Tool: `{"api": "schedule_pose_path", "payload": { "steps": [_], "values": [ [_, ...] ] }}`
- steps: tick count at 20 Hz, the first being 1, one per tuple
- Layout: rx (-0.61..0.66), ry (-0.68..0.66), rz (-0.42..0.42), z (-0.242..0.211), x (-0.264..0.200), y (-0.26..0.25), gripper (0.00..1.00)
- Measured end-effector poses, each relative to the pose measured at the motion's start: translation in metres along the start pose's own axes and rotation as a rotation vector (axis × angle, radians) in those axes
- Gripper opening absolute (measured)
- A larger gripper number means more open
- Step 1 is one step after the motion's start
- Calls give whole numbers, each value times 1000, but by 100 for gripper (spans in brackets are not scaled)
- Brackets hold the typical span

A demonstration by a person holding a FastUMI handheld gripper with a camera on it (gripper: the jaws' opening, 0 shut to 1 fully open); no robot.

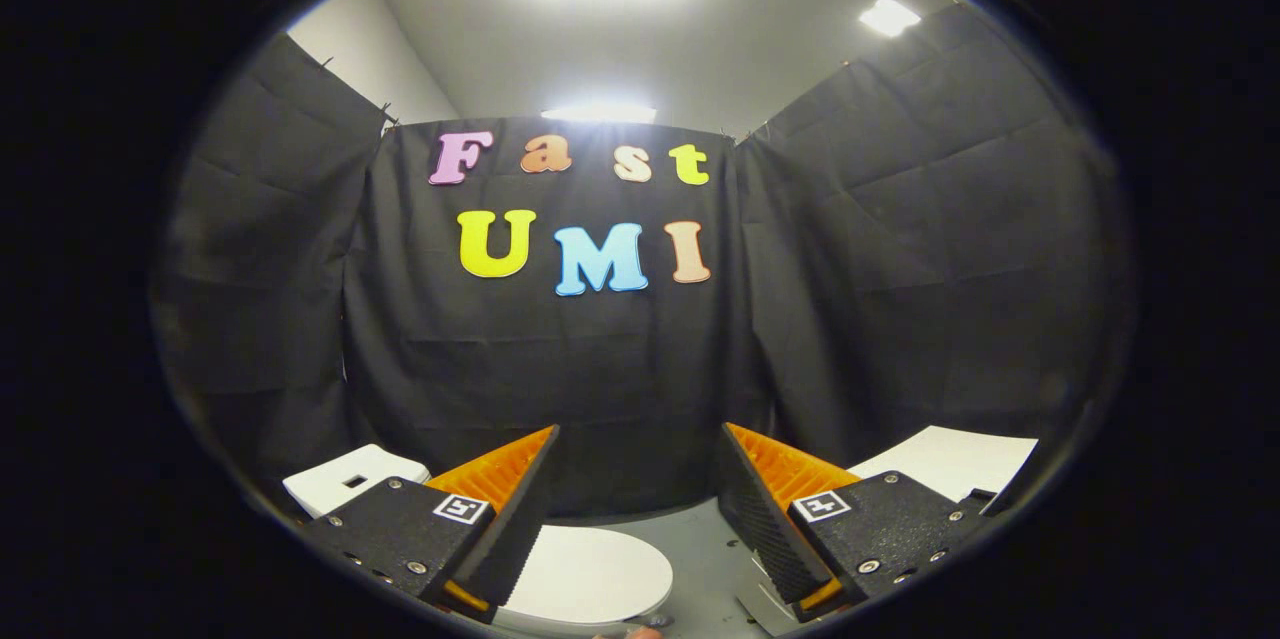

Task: Open the toilet lid.

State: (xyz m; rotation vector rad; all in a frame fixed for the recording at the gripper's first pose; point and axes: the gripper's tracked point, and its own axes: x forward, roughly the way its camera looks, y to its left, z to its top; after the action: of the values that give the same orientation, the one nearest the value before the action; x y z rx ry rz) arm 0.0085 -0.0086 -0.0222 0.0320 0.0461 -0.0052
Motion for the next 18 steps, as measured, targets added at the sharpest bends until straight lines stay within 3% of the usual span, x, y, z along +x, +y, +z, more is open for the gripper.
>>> {"api": "schedule_pose_path", "payload": {
  "steps": [9, 18],
  "values": [
    [146, 114, 6, -50, 16, 5, 95],
    [210, 245, -23, -118, 31, 1, 96]
  ]
}}
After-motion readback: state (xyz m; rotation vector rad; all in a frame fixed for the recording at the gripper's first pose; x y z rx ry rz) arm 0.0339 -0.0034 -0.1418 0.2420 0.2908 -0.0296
